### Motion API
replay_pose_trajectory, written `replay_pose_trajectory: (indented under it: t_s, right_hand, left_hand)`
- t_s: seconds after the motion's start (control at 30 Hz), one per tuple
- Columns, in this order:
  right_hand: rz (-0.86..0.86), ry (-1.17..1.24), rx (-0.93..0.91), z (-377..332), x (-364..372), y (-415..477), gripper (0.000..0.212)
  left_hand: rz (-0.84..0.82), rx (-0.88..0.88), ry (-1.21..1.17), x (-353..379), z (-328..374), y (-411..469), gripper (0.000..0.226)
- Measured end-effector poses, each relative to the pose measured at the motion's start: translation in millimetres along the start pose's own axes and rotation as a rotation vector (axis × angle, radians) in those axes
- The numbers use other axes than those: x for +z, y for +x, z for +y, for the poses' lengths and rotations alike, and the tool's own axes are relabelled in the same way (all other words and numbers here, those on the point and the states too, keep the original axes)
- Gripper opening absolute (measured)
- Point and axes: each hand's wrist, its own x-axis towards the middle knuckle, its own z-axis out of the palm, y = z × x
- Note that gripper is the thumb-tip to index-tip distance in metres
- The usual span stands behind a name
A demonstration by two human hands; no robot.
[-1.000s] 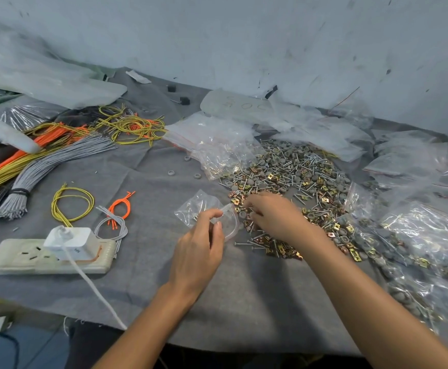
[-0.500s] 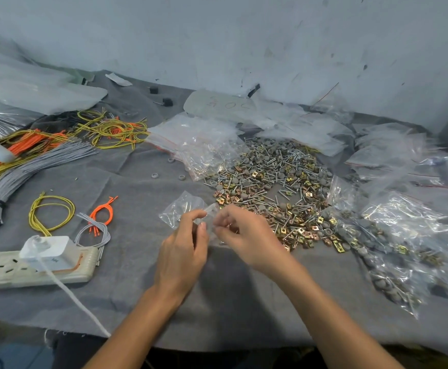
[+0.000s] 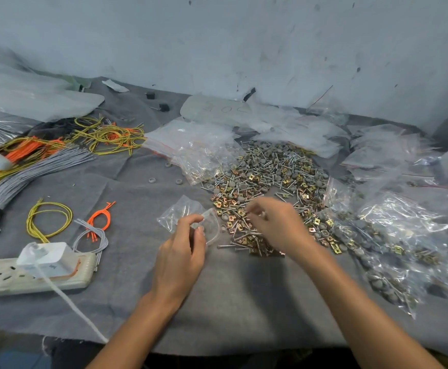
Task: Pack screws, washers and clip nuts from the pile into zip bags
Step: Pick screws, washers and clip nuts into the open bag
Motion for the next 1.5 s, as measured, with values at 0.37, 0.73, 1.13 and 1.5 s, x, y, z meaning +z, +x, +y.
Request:
replay_pose_trajectory:
  t_s: [0.37, 0.73, 1.13, 1.5]
  right_hand:
    - [-0.102, -0.226, 0.126, 69, -27, 9, 0.018]
    - [-0.046, -0.172, 0.103, 41, -20, 9, 0.011]
    - [-0.012, -0.055, -0.248, -57, 52, -7, 0.016]
    - [-0.023, 0.005, -0.046, -28, 12, 15, 0.009]
  left_hand:
    - [-0.040, -0.034, 0.000, -4, 5, 0, 0.026]
    - [-0.036, -0.036, 0.004, -4, 6, 1, 0.028]
    - [-0.062, -0.035, -0.037, -4, 2, -1, 0.019]
    - [-0.039, -0.038, -0.006, -5, 5, 1, 0.025]
